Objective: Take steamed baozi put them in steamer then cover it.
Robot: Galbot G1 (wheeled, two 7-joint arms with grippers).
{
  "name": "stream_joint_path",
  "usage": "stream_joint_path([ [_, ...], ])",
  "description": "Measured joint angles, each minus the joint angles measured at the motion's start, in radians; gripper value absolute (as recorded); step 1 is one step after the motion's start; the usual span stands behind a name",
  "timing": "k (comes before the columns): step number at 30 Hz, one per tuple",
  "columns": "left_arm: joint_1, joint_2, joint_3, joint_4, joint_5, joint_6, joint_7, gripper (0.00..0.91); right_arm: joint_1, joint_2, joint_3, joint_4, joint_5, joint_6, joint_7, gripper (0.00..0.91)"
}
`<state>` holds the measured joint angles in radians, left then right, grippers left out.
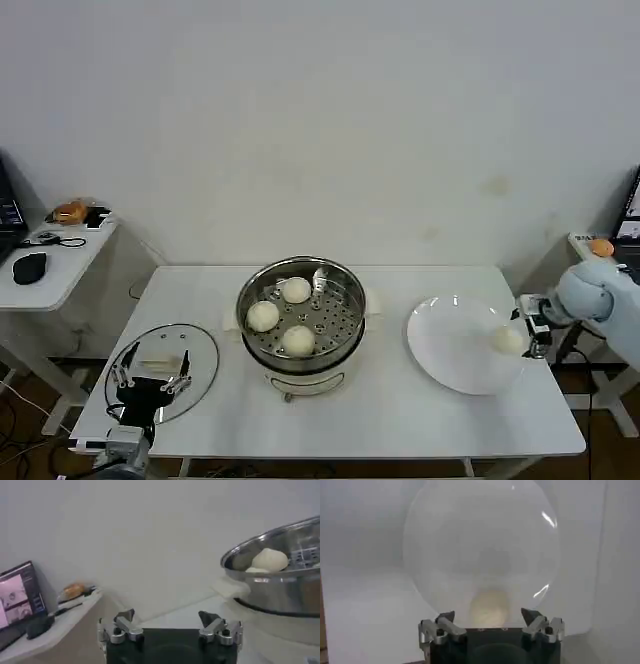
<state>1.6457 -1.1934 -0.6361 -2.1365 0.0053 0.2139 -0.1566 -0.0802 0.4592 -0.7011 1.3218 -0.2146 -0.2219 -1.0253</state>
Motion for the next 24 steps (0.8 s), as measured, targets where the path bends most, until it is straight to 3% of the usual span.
stream_joint_path([
  [24, 0.003, 0.004, -0.019, 0.011, -0.005, 0.001, -0.004, 0.907, -0.066, 0.167, 0.078, -0.211, -0.084, -0.001, 0.034, 0.907],
])
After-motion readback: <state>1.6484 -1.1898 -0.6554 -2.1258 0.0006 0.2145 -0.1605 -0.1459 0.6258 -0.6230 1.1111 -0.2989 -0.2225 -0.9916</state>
